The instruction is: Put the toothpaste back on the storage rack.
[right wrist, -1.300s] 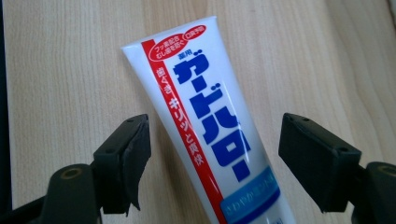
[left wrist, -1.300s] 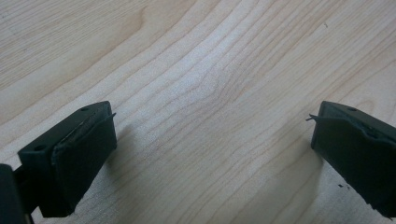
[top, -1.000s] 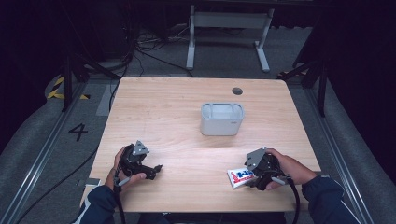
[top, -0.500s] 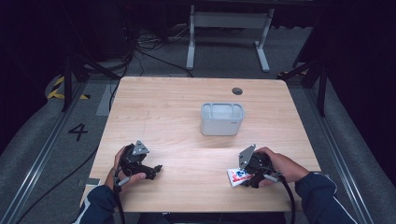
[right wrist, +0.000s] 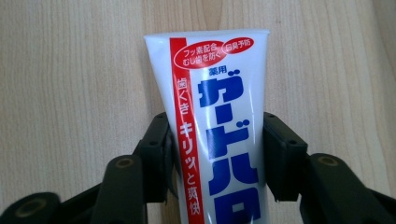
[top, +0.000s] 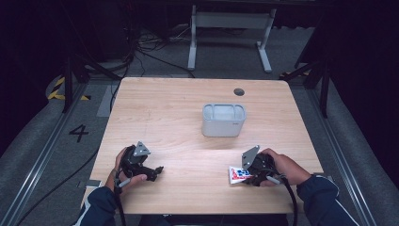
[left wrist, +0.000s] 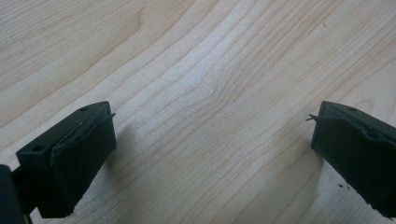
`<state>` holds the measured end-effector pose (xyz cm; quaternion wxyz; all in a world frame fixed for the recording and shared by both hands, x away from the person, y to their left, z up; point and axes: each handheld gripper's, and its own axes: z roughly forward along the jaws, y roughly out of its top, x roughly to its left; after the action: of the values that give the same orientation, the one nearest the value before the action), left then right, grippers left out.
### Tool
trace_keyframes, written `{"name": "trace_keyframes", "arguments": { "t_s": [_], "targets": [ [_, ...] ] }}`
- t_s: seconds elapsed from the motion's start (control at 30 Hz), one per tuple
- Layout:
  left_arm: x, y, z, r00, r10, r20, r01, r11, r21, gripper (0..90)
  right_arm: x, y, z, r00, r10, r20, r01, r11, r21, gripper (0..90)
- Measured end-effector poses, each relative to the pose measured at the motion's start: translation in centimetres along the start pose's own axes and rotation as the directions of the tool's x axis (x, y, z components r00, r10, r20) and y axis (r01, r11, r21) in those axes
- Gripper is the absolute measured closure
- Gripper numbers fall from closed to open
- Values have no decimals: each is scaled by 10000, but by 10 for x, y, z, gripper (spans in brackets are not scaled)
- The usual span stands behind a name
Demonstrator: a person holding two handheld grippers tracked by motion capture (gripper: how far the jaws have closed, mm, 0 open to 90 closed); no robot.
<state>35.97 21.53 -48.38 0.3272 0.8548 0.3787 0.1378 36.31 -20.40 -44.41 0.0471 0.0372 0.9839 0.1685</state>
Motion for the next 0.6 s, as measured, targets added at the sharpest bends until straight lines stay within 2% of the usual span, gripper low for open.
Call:
{"name": "trace_keyframes", "arguments": {
  "t_s": [0.23,0.27,0.33,0.47,0.6],
  "targets": [
    [0,0,0,10000,45,14,-45,10000,10,3,-1,-4,-2,9999,-4,163,10,9992,-392,587],
    [0,0,0,10000,49,12,-49,10000,10,3,-1,-6,-3,9995,-2,328,26,9973,-727,600],
    [0,0,0,10000,45,8,-45,10000,10,4,-1,-8,-4,9995,-16,306,41,9965,-833,604],
    [0,0,0,10000,51,7,-51,10000,13,4,-1,-15,-7,9986,324,408,-272,9919,-1241,616],
    [0,0,0,10000,54,16,-54,10000,14,4,-1,-18,-8,9976,471,504,-398,9899,-1357,622]
  ]
}}
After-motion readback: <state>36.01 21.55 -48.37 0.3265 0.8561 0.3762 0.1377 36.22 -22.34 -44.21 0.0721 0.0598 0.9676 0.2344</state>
